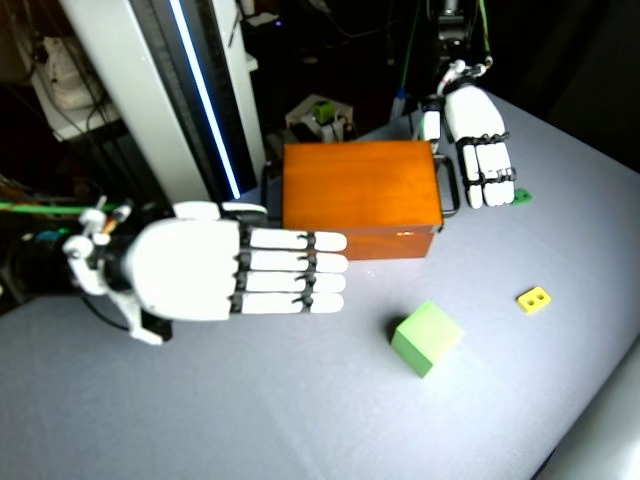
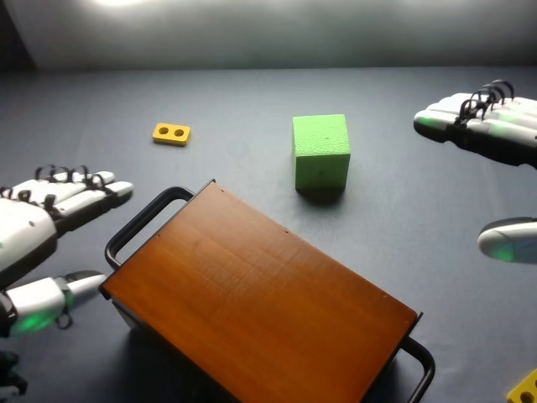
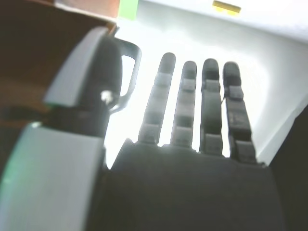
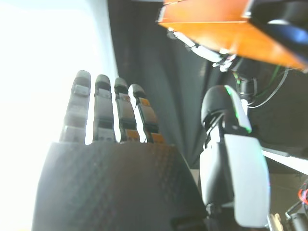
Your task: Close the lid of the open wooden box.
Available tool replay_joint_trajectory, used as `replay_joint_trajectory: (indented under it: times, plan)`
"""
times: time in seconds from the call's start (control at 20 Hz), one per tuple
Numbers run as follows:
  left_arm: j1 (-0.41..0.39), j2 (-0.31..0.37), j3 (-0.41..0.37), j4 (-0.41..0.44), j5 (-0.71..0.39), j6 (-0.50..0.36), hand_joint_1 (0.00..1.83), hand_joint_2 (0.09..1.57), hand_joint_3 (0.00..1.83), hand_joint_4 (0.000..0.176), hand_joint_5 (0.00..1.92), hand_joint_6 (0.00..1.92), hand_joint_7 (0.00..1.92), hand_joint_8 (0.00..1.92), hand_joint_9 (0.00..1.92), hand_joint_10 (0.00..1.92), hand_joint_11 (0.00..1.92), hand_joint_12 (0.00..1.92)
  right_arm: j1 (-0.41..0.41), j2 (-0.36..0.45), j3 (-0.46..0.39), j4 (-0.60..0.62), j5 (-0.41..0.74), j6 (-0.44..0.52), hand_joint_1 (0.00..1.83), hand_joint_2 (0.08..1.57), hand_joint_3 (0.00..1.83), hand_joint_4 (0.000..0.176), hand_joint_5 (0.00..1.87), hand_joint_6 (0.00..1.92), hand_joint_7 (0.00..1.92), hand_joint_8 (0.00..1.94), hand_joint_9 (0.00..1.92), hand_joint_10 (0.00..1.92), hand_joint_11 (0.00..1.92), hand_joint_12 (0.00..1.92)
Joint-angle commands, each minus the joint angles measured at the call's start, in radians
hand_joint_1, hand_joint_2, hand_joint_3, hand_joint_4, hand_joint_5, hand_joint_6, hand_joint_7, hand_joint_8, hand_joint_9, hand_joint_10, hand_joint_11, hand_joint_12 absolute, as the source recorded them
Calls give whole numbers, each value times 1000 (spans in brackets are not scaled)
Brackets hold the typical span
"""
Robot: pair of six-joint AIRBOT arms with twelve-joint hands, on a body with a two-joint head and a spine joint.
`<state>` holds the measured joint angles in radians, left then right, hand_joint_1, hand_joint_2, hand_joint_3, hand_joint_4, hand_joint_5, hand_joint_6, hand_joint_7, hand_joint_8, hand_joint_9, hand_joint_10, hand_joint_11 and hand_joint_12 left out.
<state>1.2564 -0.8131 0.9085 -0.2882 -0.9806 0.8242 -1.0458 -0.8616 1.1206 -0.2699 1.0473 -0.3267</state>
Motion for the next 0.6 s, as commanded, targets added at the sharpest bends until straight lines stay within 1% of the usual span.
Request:
replay_joint_trajectory:
  times: [0.0,0.1,0.15,0.2,0.25,0.3,0.35,0.4,0.45,0.5,0.55]
  plan:
    - [4,13,-2,-9,-144,-4,726,1376,0,0,61,3,16,3,35,7,62,73,5,0,-1,40,121,0,314,1196,0,52,0,0,0,0,0,0,17,5]
    - [44,30,-19,-31,-175,-4,780,1336,0,0,65,4,28,6,43,8,70,73,4,-1,-1,47,122,-6,347,1189,0,58,0,0,0,0,0,0,2,0]
    - [68,37,-28,-44,-191,-4,829,1324,0,0,71,5,32,5,43,6,63,68,4,-1,-1,47,122,-7,332,1178,0,62,0,0,0,0,0,0,16,6]
    - [94,47,-40,-57,-210,-4,808,1325,0,0,69,2,25,1,39,3,58,64,4,-1,-1,47,122,-7,332,1178,0,71,0,0,0,0,0,0,17,6]
    - [126,59,-54,-73,-239,-4,785,1334,0,0,55,1,13,0,38,1,59,62,4,-1,-2,48,122,-7,353,1187,0,63,0,0,0,0,0,0,28,10]
    - [150,68,-65,-84,-276,-10,714,1349,3,0,35,1,11,0,33,0,45,56,4,-1,-2,52,123,-8,368,1191,0,51,0,0,0,0,0,0,18,5]
    - [174,75,-73,-97,-329,-22,610,1358,3,0,58,7,42,5,73,8,76,75,4,-1,-4,62,133,-14,405,1190,0,56,0,0,0,0,0,0,0,0]
    - [176,76,-75,-104,-373,-29,610,1358,3,0,58,7,42,5,73,8,76,75,3,-1,-6,75,146,-20,405,1190,0,56,0,0,0,0,0,0,0,0]
    - [169,72,-73,-111,-431,-38,655,1351,0,0,81,9,78,12,106,14,88,87,1,-2,-10,102,181,-36,453,1196,0,52,0,0,0,0,0,0,0,0]
    - [163,68,-71,-111,-461,-42,673,1349,0,0,75,4,72,6,105,10,95,94,-2,-4,-11,118,204,-44,483,1195,0,30,15,5,0,0,0,0,17,7]
    - [140,58,-65,-106,-503,-42,618,1343,0,0,72,2,63,1,74,3,71,90,-4,-12,-9,146,242,-53,490,1191,0,53,13,4,0,0,0,0,3,1]
